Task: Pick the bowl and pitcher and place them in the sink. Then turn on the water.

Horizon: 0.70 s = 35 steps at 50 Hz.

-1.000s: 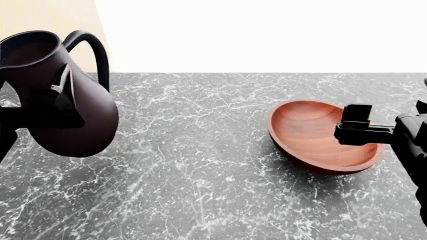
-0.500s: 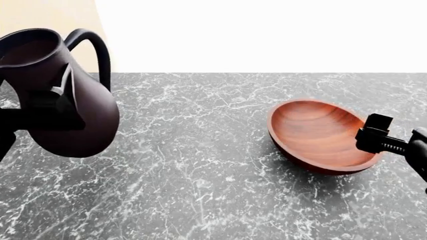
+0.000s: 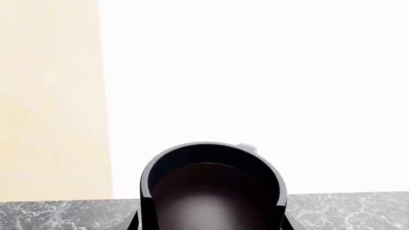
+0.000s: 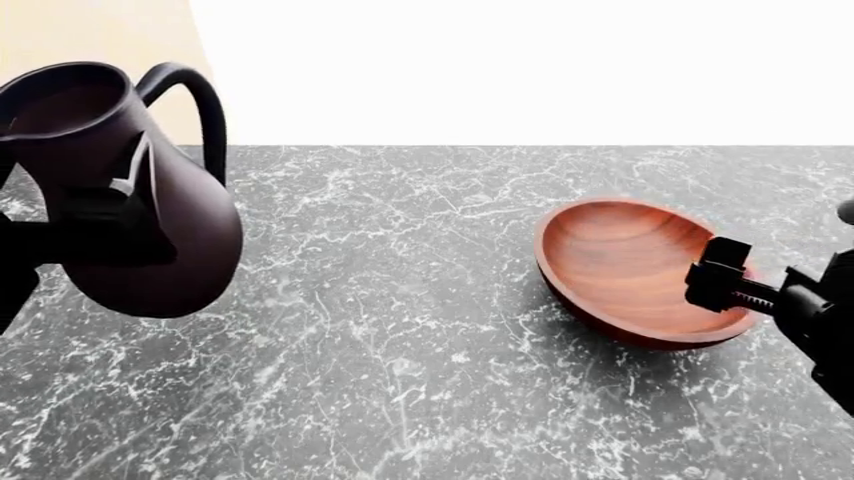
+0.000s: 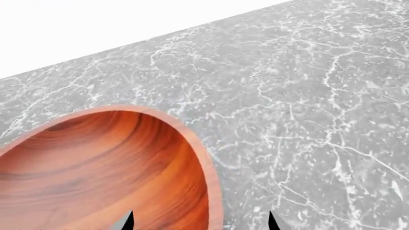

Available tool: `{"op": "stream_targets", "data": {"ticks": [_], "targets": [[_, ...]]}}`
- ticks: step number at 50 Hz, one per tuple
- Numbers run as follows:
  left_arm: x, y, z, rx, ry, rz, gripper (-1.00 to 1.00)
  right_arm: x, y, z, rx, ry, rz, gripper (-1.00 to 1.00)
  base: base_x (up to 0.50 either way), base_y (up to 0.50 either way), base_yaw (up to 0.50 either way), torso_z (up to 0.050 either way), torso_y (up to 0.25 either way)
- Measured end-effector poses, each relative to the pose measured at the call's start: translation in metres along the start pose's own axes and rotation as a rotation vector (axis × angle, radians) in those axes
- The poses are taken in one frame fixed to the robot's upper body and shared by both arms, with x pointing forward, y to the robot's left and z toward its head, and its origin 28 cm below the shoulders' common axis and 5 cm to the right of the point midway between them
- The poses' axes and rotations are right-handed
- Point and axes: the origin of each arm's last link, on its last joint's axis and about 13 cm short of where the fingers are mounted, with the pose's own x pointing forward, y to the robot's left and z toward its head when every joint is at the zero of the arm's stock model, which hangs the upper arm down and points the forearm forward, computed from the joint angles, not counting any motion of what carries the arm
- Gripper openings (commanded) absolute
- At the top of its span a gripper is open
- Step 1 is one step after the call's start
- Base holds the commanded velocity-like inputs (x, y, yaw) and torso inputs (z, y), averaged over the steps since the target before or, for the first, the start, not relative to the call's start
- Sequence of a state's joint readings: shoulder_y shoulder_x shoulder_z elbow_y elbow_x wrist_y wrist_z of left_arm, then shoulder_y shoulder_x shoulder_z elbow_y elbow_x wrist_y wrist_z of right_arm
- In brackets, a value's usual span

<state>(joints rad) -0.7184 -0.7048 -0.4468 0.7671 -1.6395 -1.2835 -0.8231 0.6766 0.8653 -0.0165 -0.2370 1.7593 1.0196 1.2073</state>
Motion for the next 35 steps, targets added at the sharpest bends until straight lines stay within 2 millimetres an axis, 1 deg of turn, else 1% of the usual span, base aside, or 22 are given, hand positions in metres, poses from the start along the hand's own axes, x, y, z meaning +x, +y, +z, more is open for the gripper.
{"op": "stream_targets", "data": {"ticks": [19,31,32,35], "targets": [[0.001,-0.001,-0.003,0.001,0.008,-0.004,-1.0,0.017,0.002,-0.014,0.032,0.044,0.031,1.0,0.0,0.0,0.0,0.001,0.002],[0.002,-0.001,-0.004,0.003,0.012,-0.005,-1.0,0.024,0.0,-0.022,0.055,0.065,0.043,1.0,0.0,0.0,0.0,0.001,0.002],[0.002,-0.001,-0.004,0.003,0.012,-0.006,-1.0,0.025,0.0,-0.023,0.057,0.066,0.044,-1.0,0.0,0.0,0.0,0.0,0.0],[0.002,-0.002,-0.004,0.003,0.013,-0.006,-1.0,0.026,0.0,-0.024,0.06,0.07,0.048,-1.0,0.0,0.0,0.0,0.0,0.003]]}}
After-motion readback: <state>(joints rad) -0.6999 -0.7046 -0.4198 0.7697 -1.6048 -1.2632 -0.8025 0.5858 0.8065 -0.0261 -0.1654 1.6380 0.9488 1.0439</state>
